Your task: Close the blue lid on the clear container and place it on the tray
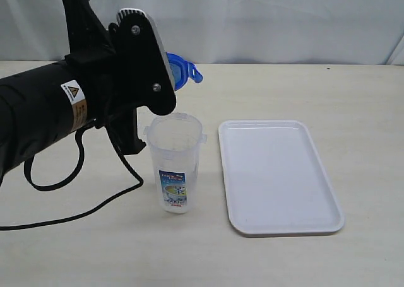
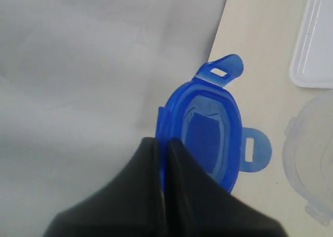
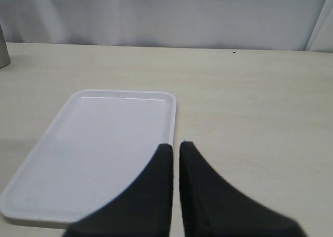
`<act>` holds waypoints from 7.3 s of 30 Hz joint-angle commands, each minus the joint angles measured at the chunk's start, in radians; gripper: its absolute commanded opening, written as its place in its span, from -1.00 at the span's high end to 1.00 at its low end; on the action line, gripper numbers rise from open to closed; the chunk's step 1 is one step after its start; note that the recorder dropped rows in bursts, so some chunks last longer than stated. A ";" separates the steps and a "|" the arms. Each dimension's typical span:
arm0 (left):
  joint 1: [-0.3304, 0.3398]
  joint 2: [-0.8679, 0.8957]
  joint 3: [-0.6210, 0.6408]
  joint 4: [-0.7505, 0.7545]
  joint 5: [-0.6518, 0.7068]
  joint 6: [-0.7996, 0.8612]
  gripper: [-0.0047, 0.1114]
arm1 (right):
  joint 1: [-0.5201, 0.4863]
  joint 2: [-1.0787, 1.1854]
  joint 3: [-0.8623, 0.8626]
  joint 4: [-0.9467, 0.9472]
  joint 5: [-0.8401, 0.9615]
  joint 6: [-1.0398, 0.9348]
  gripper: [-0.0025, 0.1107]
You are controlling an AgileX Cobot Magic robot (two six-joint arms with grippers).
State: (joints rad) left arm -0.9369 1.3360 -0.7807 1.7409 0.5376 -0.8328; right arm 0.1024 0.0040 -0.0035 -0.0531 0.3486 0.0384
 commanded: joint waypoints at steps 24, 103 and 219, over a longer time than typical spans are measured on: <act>0.019 -0.012 0.009 -0.033 -0.164 0.010 0.92 | -0.006 -0.004 0.004 -0.007 -0.003 0.002 0.88; -0.076 -0.047 0.044 0.003 0.029 0.104 0.92 | -0.006 -0.004 0.004 -0.007 -0.003 0.002 0.88; -0.226 -0.051 0.143 -0.154 -0.013 0.106 0.92 | -0.006 -0.004 0.004 -0.007 -0.003 0.002 0.88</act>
State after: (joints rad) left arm -1.1534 1.2896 -0.6417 1.6143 0.5273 -0.7273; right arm 0.1024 0.0040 -0.0035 -0.0531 0.3486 0.0384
